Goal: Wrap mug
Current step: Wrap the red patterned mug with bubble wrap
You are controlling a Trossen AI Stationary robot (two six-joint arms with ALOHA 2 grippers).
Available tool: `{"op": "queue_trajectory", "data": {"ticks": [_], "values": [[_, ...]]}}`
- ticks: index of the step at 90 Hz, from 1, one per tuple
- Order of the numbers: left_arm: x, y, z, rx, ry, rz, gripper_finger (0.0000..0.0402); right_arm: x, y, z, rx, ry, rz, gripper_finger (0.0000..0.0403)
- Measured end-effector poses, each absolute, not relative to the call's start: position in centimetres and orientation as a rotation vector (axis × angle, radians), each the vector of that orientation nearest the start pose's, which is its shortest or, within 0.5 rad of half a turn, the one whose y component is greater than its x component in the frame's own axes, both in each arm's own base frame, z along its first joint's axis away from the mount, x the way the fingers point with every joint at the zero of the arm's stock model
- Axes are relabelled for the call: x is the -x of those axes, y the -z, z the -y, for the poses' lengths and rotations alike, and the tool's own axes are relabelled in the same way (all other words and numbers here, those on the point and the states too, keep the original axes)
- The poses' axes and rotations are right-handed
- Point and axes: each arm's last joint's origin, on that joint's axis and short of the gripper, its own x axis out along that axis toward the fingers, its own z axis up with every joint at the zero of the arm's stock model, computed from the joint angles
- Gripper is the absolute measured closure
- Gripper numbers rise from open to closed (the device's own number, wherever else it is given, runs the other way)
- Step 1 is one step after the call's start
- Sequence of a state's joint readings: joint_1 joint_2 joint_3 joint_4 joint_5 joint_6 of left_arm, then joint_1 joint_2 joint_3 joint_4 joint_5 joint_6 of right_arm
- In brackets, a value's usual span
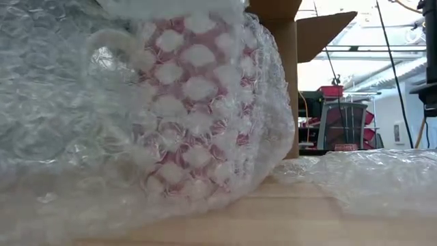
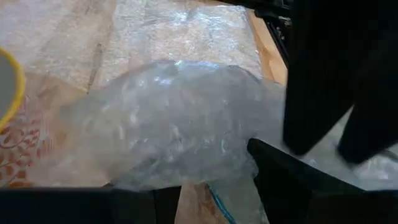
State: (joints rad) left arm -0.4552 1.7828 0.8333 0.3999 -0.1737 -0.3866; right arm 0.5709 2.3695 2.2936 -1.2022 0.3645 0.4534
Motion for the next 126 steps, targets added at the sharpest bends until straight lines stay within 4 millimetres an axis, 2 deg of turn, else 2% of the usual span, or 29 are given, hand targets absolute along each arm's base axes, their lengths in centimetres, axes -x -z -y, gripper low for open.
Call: {"op": "queue_trajectory", "data": {"ticks": [24, 37, 52, 60, 67, 79, 93, 105, 126], "values": [[-31.6, -14.7, 15.0, 0.209, 0.181, -0.569, 0.0235, -41.6, -23.2, -25.5, 0.133, 0.077, -1.159, 0.0206], [-31.6, -14.7, 15.0, 0.209, 0.181, -0.567, 0.0235, -41.2, -24.2, -25.3, 0.128, 0.057, -1.161, 0.0206], [-31.5, -14.7, 15.0, 0.207, 0.182, -0.571, 0.0235, -40.4, -26.2, -24.7, 0.068, 0.017, -1.176, 0.0206], [-31.5, -14.7, 15.0, 0.207, 0.182, -0.572, 0.0235, -40.4, -26.4, -24.8, 0.064, 0.014, -1.166, 0.0206], [-31.5, -14.7, 15.0, 0.208, 0.182, -0.571, 0.0235, -40.8, -25.5, -24.9, 0.071, 0.019, -1.177, 0.0206], [-31.5, -14.7, 15.0, 0.208, 0.182, -0.571, 0.0235, -42.0, -22.7, -24.9, 0.088, 0.040, -1.210, 0.0206], [-31.5, -14.6, 15.0, 0.200, 0.185, -0.575, 0.0235, -42.8, -20.8, -25.0, 0.080, 0.035, -1.228, 0.0206], [-31.4, -14.8, 15.0, 0.203, 0.194, -0.582, 0.0235, -42.8, -20.5, -25.5, 0.080, 0.033, -1.218, 0.0206], [-29.8, -17.5, 14.3, 0.194, 0.222, -0.635, 0.0235, -42.6, -20.5, -26.1, 0.103, 0.011, -1.204, 0.0206]]}}
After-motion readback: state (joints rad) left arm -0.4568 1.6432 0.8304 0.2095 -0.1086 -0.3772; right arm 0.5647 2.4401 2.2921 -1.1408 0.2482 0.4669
